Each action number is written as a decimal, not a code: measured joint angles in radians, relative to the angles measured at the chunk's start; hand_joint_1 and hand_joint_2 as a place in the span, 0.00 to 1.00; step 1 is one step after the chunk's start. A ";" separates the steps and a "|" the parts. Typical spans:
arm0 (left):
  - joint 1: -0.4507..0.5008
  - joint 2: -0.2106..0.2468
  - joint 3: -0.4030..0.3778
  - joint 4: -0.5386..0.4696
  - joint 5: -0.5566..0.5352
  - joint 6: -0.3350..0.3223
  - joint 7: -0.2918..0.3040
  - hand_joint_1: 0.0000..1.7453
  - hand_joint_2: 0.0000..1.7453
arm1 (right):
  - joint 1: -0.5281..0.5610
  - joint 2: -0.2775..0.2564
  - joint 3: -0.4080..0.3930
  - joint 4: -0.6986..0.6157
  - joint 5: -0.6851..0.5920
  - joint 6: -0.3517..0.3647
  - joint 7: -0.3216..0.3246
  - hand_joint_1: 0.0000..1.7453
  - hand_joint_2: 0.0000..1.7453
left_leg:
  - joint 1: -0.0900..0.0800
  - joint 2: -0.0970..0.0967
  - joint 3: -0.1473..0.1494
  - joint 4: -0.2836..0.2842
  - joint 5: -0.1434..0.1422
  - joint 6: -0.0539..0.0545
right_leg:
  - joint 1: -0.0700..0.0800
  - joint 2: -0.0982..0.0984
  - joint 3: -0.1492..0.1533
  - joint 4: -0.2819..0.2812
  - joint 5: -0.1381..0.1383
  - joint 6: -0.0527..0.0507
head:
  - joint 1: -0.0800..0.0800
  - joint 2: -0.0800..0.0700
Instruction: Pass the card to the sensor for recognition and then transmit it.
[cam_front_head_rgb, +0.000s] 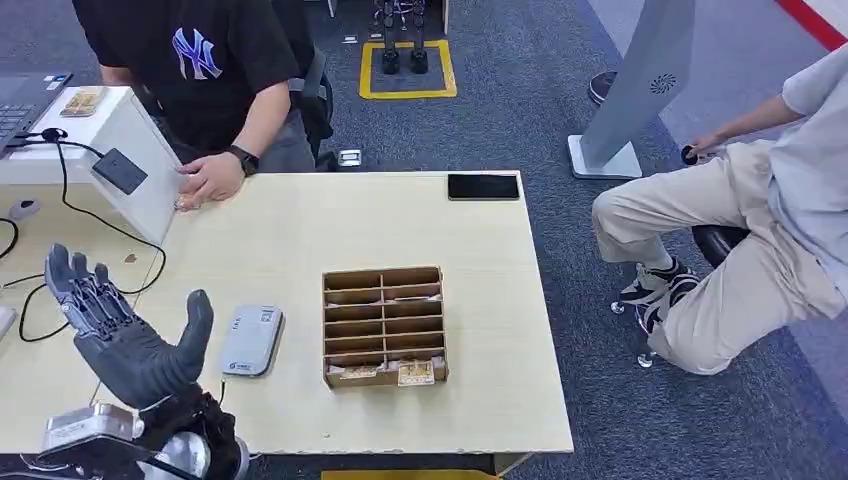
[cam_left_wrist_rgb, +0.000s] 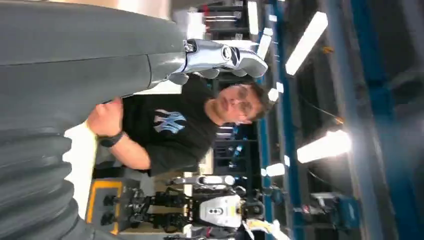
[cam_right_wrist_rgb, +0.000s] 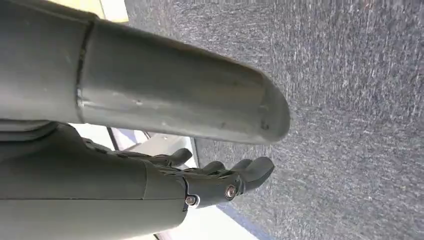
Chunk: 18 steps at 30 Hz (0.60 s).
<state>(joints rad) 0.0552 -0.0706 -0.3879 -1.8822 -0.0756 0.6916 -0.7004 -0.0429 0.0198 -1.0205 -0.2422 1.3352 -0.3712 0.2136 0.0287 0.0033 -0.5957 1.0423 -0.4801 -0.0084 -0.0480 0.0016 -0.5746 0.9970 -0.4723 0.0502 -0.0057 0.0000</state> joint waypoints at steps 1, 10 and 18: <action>0.002 -0.002 -0.001 -0.002 -0.057 0.000 0.000 0.00 0.00 | -0.001 0.002 -0.001 0.000 0.004 0.003 0.000 0.00 0.00 | 0.000 0.000 0.000 0.000 0.000 0.000 | 0.000 0.000 0.000 0.000 0.000 0.000 | 0.000 0.000; 0.008 -0.013 -0.001 -0.057 -0.175 0.006 0.000 0.00 1.00 | -0.003 0.002 -0.010 0.000 0.018 0.004 -0.002 0.00 0.00 | 0.000 0.000 0.000 0.000 0.000 0.000 | 0.000 0.000 0.000 0.000 0.000 0.000 | 0.000 0.000; 0.010 -0.017 -0.001 -0.070 -0.171 0.006 -0.001 0.00 1.00 | -0.003 0.002 -0.013 0.000 0.018 0.004 0.000 0.00 0.00 | 0.000 0.000 0.000 0.000 0.000 0.000 | 0.000 0.000 0.000 0.000 0.000 0.000 | 0.000 0.000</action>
<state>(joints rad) 0.0648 -0.0877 -0.3891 -1.9520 -0.2468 0.6981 -0.7012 -0.0461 0.0221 -1.0338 -0.2422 1.3527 -0.3670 0.2136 0.0287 0.0033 -0.5956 1.0423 -0.4801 -0.0084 -0.0480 0.0016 -0.5746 0.9969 -0.4724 0.0503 -0.0057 0.0000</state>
